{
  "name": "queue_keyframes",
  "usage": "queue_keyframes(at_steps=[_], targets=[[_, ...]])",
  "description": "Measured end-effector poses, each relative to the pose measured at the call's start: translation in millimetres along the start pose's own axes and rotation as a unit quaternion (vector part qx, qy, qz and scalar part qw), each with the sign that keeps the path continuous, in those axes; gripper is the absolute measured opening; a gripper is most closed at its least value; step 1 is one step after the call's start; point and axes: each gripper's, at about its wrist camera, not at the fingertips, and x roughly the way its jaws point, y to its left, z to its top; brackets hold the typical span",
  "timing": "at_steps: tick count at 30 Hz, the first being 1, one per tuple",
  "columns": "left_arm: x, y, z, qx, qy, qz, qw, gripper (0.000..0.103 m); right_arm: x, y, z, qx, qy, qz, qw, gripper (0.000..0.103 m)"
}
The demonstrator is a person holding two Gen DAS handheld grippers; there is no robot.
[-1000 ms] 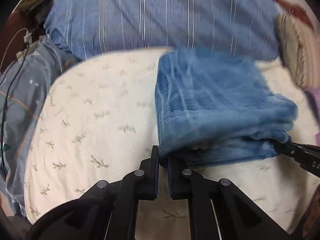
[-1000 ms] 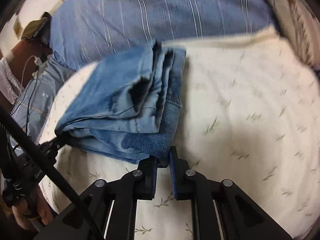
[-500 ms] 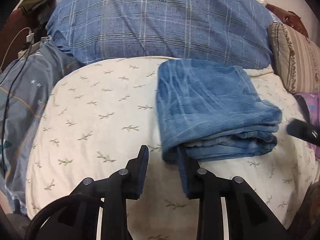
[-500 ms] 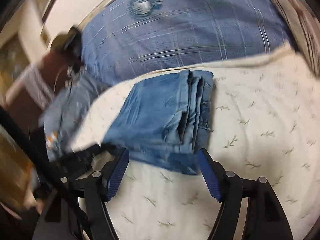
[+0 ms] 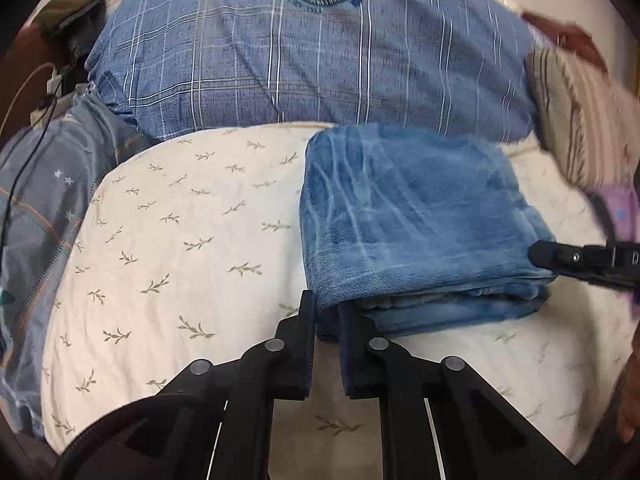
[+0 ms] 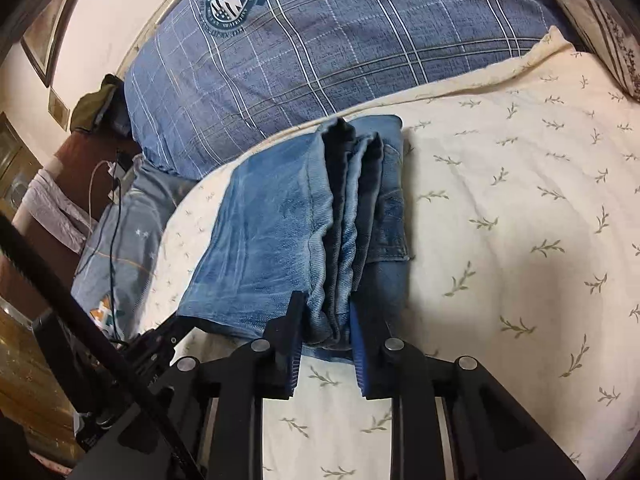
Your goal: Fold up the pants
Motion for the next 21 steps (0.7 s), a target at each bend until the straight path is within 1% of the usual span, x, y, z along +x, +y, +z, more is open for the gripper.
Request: queue_keyframes(at_steps=[1,2,4,5,6,8,9,10,11,12,13,14,15,17,18,19,20,21], targets=[[3,-1,-1,0.005,0.004,0.009,0.9999,0.009,7,-4,0,0.007,0.011,-0.003,1.0,0.021],[4,-1,0,0.006,0.006,0.011,0.9999,0.01,11,-6,0,0.012,0.018,-0.004,1.0,0.021],[2,2,2,-0.006,0.006,0.001,1.0,0.011,9,-5,-1,0.01,0.013,0.003,1.0,0.023],[1,5,3,-0.016,0.006,-0.01,0.9998,0.011,5,-4,-2,0.008,0.003,0.006,1.0,0.025],[1,8,4,-0.026,0.009,-0.02,0.9994,0.011,3,-4,-3,0.007,0.0,0.008,1.0,0.033],[-3,13,6,-0.037,0.014,-0.032,0.9987,0.015,-2,-5,-4,0.01,-0.006,0.013,1.0,0.035],[-8,15,7,-0.042,0.013,-0.042,0.9981,0.017,-6,-5,-5,0.013,-0.011,0.015,1.0,0.041],[-13,18,7,-0.047,0.011,-0.048,0.9977,0.023,-11,-5,-6,0.016,-0.018,0.021,0.999,0.049],[-20,20,8,-0.053,0.01,-0.059,0.9968,0.033,-16,-5,-6,0.017,-0.024,0.026,0.999,0.054],[-30,24,8,-0.063,0.003,-0.08,0.9948,0.039,-22,-4,-7,0.017,-0.033,0.031,0.999,0.065],[-38,26,8,-0.072,-0.003,-0.089,0.9934,0.047,-28,-3,-7,0.017,-0.04,0.034,0.998,0.075],[-46,29,7,-0.084,-0.01,-0.094,0.992,0.05,-33,-1,-5,0.017,-0.046,0.037,0.998,0.078],[-51,34,11,-0.094,-0.011,-0.102,0.9902,0.051,-36,-1,-1,0.018,-0.047,0.04,0.998,0.08],[-54,42,25,-0.115,0.002,-0.132,0.9846,0.054,-41,-2,11,0.023,-0.05,0.042,0.998,0.081],[-51,46,39,-0.123,0.012,-0.149,0.9812,0.055,-42,-3,21,0.031,-0.048,0.045,0.997,0.082],[-48,49,50,-0.127,0.017,-0.155,0.9795,0.058,-40,-5,32,0.036,-0.044,0.047,0.997,0.082],[-44,51,58,-0.13,0.02,-0.156,0.9788,0.064,-37,-6,43,0.038,-0.038,0.047,0.997,0.082],[-35,51,72,-0.13,0.028,-0.157,0.9786,0.065,-33,-7,56,0.038,-0.033,0.048,0.998,0.082]])
